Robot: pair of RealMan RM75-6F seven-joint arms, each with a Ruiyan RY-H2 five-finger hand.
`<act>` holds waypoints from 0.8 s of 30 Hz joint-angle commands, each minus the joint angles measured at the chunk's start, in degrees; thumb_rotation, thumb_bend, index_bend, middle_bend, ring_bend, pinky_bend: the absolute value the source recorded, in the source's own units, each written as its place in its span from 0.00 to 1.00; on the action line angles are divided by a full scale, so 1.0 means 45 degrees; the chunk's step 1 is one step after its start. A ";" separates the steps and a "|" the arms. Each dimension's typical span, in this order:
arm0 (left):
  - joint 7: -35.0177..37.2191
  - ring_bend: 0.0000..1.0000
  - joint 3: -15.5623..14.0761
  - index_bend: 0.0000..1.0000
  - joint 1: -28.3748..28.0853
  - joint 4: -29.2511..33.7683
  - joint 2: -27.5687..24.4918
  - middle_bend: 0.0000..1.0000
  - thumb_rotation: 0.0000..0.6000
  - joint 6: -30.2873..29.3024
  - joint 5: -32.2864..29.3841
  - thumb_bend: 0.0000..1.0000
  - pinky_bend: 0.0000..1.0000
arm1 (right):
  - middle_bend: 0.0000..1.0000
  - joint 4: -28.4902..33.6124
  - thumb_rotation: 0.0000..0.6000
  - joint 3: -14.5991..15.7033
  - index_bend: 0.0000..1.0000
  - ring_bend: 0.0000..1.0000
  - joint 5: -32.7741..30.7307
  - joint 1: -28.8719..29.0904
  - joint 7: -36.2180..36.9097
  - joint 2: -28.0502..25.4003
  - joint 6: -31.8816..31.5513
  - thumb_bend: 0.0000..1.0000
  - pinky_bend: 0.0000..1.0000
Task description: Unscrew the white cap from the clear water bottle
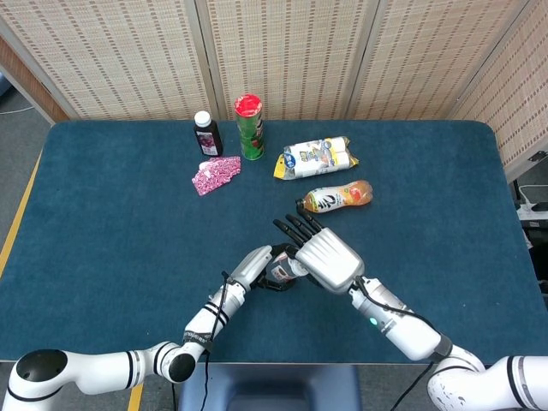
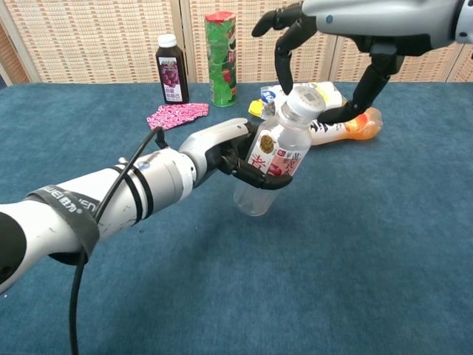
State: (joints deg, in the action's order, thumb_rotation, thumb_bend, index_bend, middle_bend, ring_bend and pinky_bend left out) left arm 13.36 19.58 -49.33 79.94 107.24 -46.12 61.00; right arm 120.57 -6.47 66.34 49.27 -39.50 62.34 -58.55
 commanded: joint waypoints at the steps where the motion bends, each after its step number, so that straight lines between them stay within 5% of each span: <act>1: 0.0128 0.27 0.0032 0.42 0.0053 -0.0052 -0.0069 0.51 1.00 -0.0010 0.0028 0.35 0.28 | 0.03 -0.0060 1.00 -0.0039 0.59 0.00 0.0099 -0.0125 0.0198 -0.0167 -0.0104 0.18 0.00; 11: 0.2983 0.27 0.0134 0.42 0.0832 -0.0657 -0.0135 0.51 1.00 -0.0847 0.1587 0.35 0.24 | 0.03 -0.1952 1.00 0.0792 0.59 0.00 0.0387 -0.1072 0.1417 -0.0803 0.0221 0.18 0.00; 24: 0.5155 0.10 -0.0828 0.35 0.0898 -0.3429 0.1323 0.41 1.00 -0.1170 0.3020 0.35 0.06 | 0.03 -0.4855 1.00 0.1468 0.57 0.00 0.0066 -0.1195 0.1227 0.1300 0.1375 0.18 0.00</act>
State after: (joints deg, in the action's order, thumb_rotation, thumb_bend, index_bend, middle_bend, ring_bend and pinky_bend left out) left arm 35.02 16.55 -45.13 65.95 112.06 -51.79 73.82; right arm 100.01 -0.32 67.09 43.96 -33.34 66.73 -52.99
